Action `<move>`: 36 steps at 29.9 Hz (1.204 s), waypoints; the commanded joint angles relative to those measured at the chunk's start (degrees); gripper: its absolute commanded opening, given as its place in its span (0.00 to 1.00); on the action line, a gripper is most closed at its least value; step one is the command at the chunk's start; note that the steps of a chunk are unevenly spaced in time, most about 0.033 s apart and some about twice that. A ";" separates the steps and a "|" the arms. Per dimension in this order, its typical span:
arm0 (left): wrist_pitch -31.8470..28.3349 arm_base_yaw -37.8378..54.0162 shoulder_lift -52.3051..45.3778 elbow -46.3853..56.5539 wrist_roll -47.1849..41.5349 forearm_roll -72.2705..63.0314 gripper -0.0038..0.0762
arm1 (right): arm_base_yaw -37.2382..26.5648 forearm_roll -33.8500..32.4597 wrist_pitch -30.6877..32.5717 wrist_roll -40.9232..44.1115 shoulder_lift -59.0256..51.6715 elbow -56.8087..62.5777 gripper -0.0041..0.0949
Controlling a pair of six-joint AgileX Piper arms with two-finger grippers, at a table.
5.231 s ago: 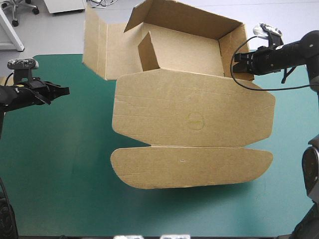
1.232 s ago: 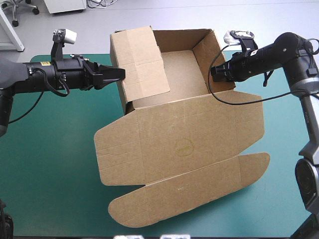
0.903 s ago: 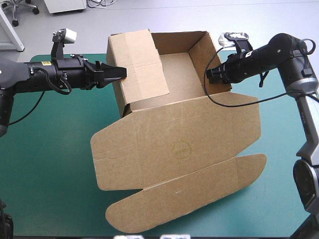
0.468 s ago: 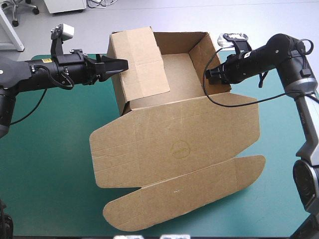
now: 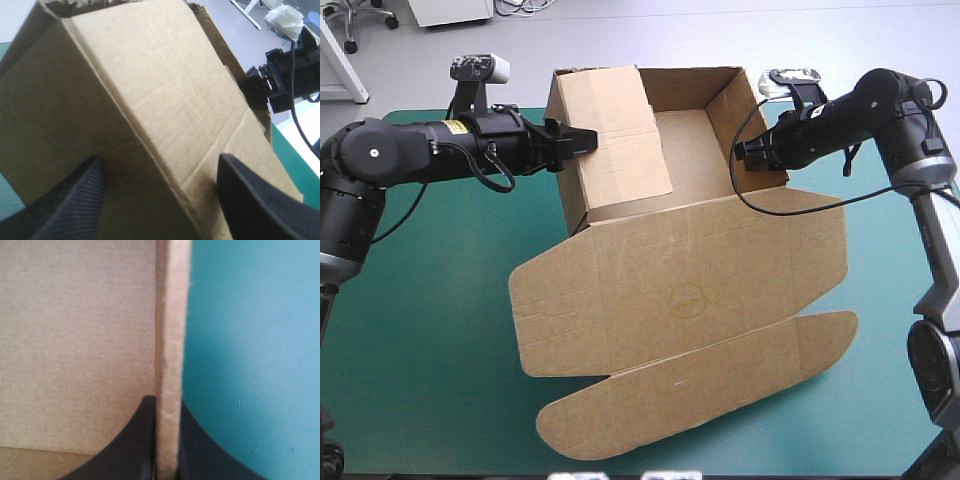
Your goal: Fold the box
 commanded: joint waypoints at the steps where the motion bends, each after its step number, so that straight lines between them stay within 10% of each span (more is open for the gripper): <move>1: -2.39 -2.82 -0.88 -4.04 -5.52 3.58 0.63 | 1.31 2.99 -1.48 0.53 -2.69 -1.71 0.03; 36: 6.46 -17.69 7.02 -11.12 -35.54 49.23 0.60 | 8.63 -11.92 -4.77 9.34 -3.02 -1.71 0.03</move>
